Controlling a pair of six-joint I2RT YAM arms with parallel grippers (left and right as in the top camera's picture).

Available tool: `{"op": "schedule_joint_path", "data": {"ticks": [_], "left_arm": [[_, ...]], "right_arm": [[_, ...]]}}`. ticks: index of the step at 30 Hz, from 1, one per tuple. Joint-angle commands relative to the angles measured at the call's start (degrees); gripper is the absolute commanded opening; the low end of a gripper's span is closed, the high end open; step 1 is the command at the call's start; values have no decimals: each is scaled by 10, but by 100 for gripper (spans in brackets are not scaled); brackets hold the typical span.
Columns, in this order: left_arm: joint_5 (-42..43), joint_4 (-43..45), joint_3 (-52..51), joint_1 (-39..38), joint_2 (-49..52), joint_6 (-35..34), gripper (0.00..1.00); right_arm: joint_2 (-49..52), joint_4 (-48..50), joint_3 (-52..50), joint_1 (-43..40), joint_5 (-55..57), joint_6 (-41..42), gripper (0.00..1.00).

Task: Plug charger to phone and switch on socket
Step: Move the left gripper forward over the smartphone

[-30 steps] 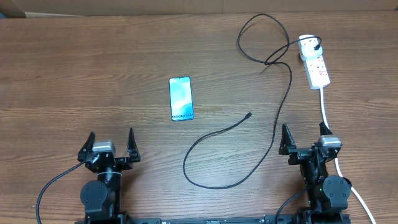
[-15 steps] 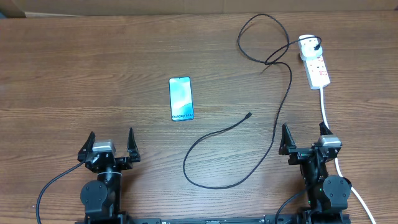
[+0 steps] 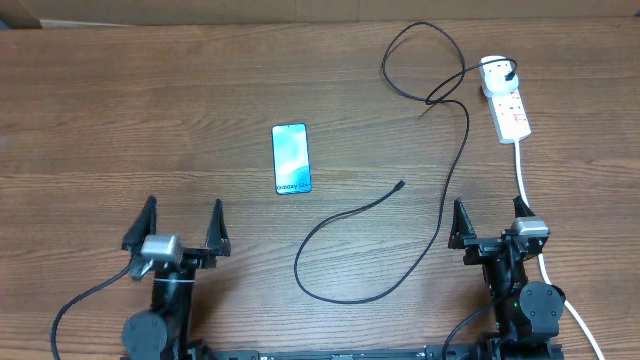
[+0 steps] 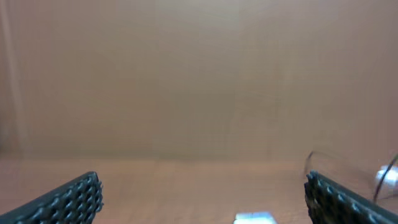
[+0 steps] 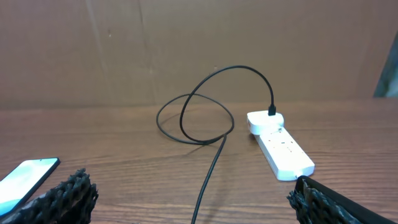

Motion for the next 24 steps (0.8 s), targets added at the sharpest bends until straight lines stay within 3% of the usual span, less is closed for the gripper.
{"op": "schedule_joint_path", "data": {"ticks": [1,6,10,12,16,19,20,24], "left_arm": [[47,76,-2,-4,-7,-23,99],[45,177,13,-4,-6,-18,100],[45,136,90,-4,6,8,100],[39,57,168,-4,37,14,99],[33,-183,384,-4,180,26,100],[115,-336,535,-4,305,52,100],[178,-391,593,-4,358,49,99],[268,-422,669,-4,457,48,100]], "right_arm": [[-6,4,-6,3,5,-3,100],[-6,3,-6,3,5,-3,100],[-6,4,-6,3,5,-3,100],[-6,4,-6,3,5,-3,100],[-6,4,-6,3,5,-3,100],[-6,4,-6,3,5,-3,100],[-6,4,-6,3,5,-3,100],[-6,4,-6,3,5,-3,100]]}}
